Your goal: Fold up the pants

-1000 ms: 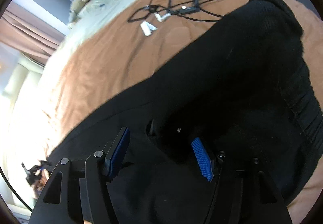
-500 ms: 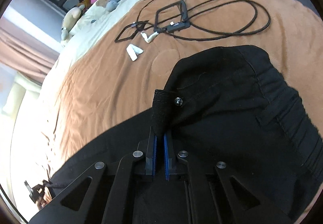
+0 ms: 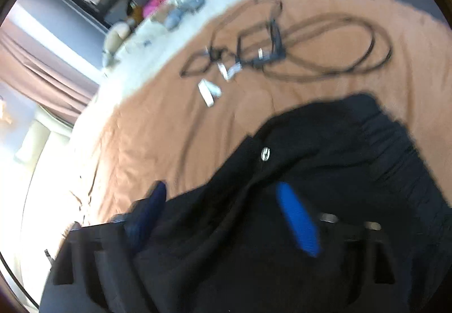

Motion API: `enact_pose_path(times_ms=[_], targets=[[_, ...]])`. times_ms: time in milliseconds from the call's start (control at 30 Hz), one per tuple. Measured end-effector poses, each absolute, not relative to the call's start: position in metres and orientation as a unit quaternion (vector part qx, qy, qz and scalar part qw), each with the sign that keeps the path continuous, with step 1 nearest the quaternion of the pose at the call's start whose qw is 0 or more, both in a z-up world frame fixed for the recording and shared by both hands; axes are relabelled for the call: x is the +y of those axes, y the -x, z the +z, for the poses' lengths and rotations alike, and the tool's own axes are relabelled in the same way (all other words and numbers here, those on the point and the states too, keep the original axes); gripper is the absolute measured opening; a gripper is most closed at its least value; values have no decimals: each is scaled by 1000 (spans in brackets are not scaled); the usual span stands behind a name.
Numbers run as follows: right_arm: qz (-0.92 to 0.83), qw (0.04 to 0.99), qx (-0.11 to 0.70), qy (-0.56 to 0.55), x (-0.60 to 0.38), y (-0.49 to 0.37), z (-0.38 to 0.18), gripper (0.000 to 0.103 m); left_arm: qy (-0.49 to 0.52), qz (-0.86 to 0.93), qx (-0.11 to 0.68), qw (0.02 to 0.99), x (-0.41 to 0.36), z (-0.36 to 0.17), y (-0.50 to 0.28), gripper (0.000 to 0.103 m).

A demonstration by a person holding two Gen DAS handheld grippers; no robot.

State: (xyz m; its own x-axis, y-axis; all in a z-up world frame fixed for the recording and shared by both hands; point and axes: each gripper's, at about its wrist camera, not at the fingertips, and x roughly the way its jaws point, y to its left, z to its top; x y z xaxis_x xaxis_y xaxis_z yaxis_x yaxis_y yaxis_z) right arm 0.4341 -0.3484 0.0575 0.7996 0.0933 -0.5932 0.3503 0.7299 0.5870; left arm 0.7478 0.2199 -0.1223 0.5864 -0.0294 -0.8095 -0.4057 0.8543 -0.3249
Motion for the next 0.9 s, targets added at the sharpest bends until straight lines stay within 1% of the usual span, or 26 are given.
enact_pose_path(times_ms=[33,167,367,433,600,667,733,900], targets=[[-71,880,306,-355,-348,-431,59,84,243,112,436,860,220,-118,-744,79],[-54,890,326,-314,-333,-427,65,84,240,104,433,862,223,-105,-724,79],[21,911,366,-190,-269,-442,82,84,235,108,438,861,236,-96,-684,79],[40,913,374,-161,-250,-449,85,81,237,114,440,858,242,-95,-669,79],[68,911,390,-113,-213,-465,86,79,246,126,442,853,259,-92,-628,79],[78,911,392,-101,-203,-469,86,77,259,130,443,849,266,-95,-609,79],[94,911,392,-88,-192,-475,86,72,267,134,446,843,271,-100,-592,79],[108,909,399,-53,-171,-494,82,71,290,144,457,828,279,-115,-555,78]])
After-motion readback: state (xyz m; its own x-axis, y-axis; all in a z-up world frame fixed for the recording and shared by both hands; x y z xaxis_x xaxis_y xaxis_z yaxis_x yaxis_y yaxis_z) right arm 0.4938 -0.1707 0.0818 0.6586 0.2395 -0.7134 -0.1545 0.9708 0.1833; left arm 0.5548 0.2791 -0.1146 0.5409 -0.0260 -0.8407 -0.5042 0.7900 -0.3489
